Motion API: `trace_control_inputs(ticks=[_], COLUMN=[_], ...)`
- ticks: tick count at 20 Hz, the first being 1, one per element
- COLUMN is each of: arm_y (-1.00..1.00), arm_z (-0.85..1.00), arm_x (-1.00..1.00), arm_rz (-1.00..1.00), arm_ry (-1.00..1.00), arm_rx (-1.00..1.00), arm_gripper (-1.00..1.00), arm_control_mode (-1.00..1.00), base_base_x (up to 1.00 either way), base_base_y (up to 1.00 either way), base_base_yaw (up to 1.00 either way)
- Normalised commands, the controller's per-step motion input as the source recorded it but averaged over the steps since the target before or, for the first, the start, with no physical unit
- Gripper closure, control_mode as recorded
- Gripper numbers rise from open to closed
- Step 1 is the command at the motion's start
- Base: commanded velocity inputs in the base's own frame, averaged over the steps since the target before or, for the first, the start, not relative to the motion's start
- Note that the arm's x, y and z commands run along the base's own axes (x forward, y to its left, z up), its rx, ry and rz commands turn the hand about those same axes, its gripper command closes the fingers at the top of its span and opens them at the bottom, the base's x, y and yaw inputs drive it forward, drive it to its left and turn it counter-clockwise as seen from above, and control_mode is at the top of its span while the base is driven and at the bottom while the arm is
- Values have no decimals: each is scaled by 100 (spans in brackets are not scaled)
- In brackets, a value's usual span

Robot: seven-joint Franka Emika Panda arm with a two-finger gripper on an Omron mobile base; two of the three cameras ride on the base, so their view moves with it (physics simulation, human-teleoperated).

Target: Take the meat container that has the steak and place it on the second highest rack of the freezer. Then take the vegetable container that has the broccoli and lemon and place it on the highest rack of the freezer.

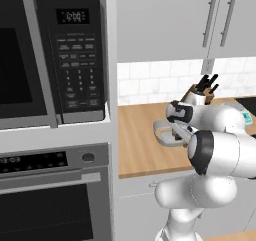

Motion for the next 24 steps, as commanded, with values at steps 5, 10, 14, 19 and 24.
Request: trace_control_inputs(ticks=[5,10,14,19,24], arm_y=[2,-1,0,-1,0], arm_z=[-8,-34,-48,-22,-33], arm_x=[39,1,1,26,2], arm_rz=[-6,0,0,0,0], arm_ry=[0,0,0,0,0], arm_rx=[0,0,0,0,0], arm_gripper=[-100,-100,-100,-100,100], arm_control_mode=[-100,-100,-100,-100,-100], base_base_x=[0,0,0,0,0], base_base_y=[0,0,0,0,0], base_base_yaw=[0,0,0,0,0])
